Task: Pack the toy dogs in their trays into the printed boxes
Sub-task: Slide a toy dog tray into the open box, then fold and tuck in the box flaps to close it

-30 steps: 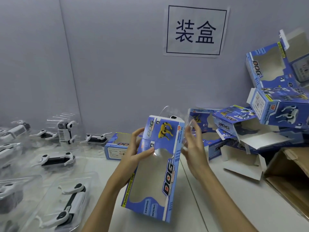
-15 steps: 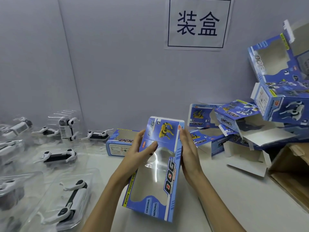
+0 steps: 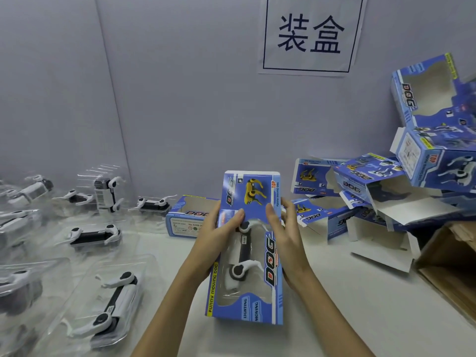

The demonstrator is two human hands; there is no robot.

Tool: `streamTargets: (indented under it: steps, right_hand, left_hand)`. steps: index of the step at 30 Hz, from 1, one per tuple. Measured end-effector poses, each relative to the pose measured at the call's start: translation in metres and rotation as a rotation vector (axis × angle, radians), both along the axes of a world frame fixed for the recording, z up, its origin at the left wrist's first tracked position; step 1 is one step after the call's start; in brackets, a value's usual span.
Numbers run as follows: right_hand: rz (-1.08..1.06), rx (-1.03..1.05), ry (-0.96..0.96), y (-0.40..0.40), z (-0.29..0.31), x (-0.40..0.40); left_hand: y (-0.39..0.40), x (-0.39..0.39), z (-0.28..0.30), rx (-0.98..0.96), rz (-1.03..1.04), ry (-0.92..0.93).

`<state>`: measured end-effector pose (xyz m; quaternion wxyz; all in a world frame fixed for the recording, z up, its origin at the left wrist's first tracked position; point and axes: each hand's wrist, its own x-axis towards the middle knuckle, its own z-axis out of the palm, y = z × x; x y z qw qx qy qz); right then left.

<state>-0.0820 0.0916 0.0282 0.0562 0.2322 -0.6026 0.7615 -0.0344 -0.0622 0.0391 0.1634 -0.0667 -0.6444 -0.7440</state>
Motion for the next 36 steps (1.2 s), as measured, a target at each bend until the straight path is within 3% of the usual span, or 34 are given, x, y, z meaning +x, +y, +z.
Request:
streamTargets:
  steps: [13,24,36]
  right_hand:
    - [-0.087,-0.061,0.249,0.012,0.021,0.01]
    - [-0.278,0.105,0.377,0.025,0.012,-0.002]
    - [-0.302,0.056,0.353,0.021,0.004,0.006]
  left_hand:
    - [0.015,0.009,0.007,-0.06,0.127,0.264]
    - [0.025,0.01,0.003,-0.032,0.038,0.215]
    - [0.025,0.01,0.001,0.049,0.048,0.113]
